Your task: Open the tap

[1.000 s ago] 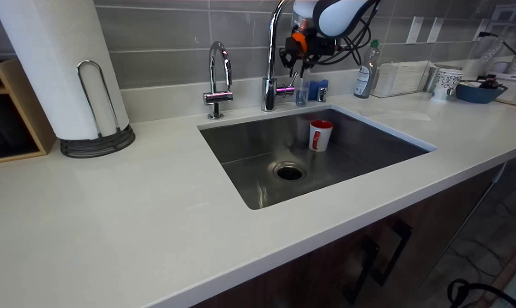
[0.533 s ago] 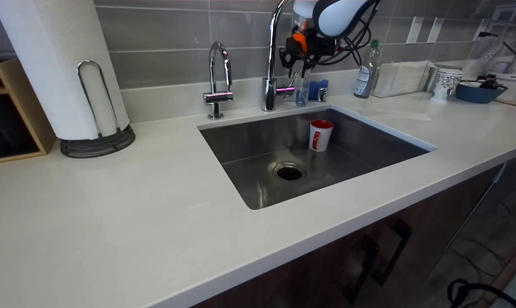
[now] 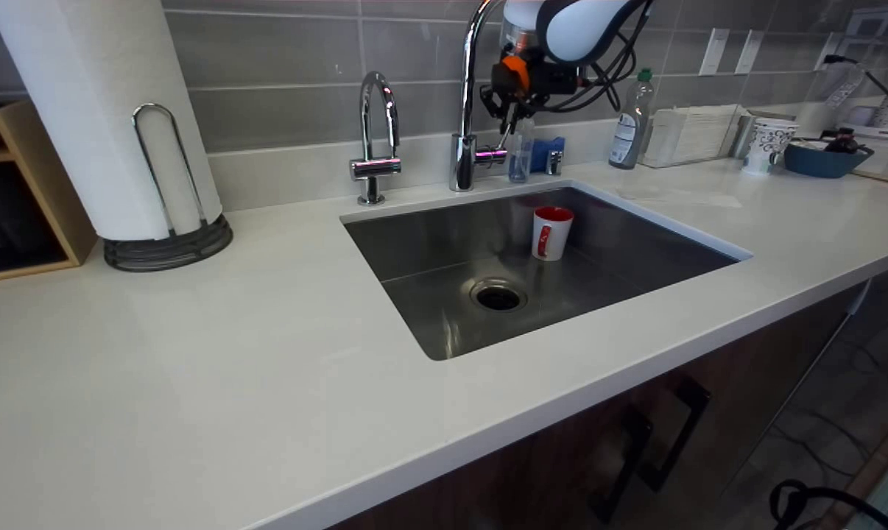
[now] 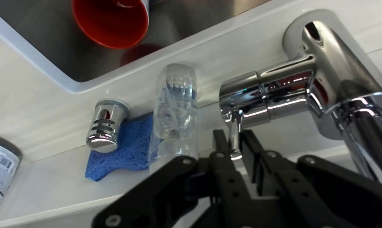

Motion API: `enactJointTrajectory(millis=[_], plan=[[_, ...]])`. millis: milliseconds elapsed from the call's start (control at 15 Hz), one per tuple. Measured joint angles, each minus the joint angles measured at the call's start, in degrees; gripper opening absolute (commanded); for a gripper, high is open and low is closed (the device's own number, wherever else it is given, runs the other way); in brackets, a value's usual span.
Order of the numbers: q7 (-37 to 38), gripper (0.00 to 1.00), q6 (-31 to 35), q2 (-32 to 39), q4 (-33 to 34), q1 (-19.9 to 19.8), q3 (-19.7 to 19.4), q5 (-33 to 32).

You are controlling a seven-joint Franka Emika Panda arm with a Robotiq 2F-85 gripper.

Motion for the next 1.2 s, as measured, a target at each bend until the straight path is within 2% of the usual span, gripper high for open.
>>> enactJointTrajectory(millis=[200, 1200], plan=[[-0.5, 0.04, 0.7, 0.0, -0.1, -0.2, -0.1, 1.0], [-3.7, 0.04, 2.0, 0.0, -0.3, -1.1, -0.3, 9.5]])
